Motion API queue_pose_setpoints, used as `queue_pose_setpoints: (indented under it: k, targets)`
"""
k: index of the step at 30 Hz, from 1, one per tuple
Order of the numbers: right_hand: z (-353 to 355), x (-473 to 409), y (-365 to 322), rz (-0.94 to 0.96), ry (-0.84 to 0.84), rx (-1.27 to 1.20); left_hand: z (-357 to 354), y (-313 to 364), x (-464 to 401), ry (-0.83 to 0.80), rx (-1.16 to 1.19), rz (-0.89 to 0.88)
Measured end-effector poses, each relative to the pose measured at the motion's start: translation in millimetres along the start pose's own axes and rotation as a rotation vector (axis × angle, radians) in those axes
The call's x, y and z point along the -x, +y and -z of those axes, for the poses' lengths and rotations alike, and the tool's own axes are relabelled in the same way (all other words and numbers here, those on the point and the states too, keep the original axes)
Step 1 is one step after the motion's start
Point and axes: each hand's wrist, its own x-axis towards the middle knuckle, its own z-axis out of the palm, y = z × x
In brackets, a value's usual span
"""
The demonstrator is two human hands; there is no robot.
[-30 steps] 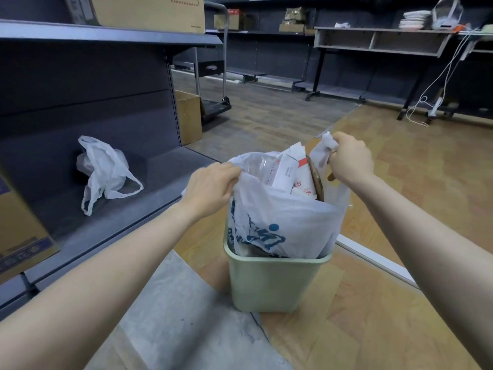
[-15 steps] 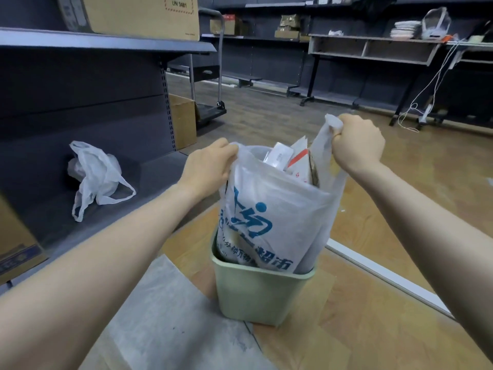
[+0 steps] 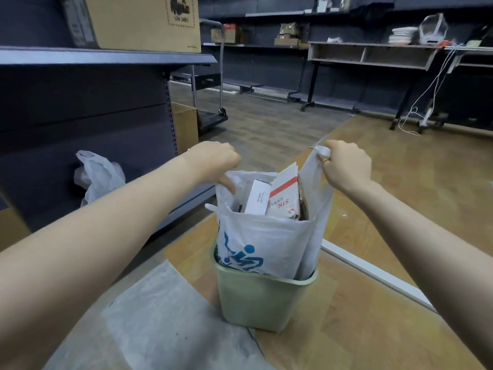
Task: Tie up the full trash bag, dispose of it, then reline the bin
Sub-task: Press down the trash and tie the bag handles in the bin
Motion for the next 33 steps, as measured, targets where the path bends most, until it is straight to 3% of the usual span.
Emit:
queue_pose_setpoints:
  k: [3, 5, 7, 10, 13, 16, 20, 23, 27, 30, 33]
  targets:
    - [6, -1, 3, -0.029, 0.060, -0.043, 14, -4, 3, -0.091, -0.119, 0.081]
    - [10, 1, 0, -0.036, 0.146, -0.087, 20, -4, 1, -0.006, -0.130, 0.108]
    - [5, 3, -8, -0.027, 0.145, -0.125, 21, -1, -3, 0.116, -0.056, 0.137]
    - [1, 3, -13, -0.026, 0.009, -0.102, 20, 6, -4, 0.211, 0.097, 0.203]
    - [7, -9, -10, -0.074, 0.119, -0.148, 15, 7, -3, 0.281, 0.153, 0.249]
    - [12, -13, -13, -0.071, -0.065, -0.114, 14, 1, 2, 0.288, 0.275, 0.286]
    - [35, -20, -18, -0.124, 0.120, -0.202, 20, -5, -2, 0.470, 0.465, 0.397]
    - [36, -16, -22, -0.070, 0.027, -0.145, 18, 1, -4, 0.475, 0.538, 0.379]
    - [59, -29, -17, -0.162, 0.155, -0.257, 27, -10, -8, 0.566, 0.568, 0.374]
    - [60, -25, -23, -0.118, 0.019, -0.194, 32, -3, -4, 0.514, 0.546, 0.317]
    - [80, -30, -25, -0.147, 0.101, -0.250, 52, -16, -2, 0.612, 0.591, 0.361]
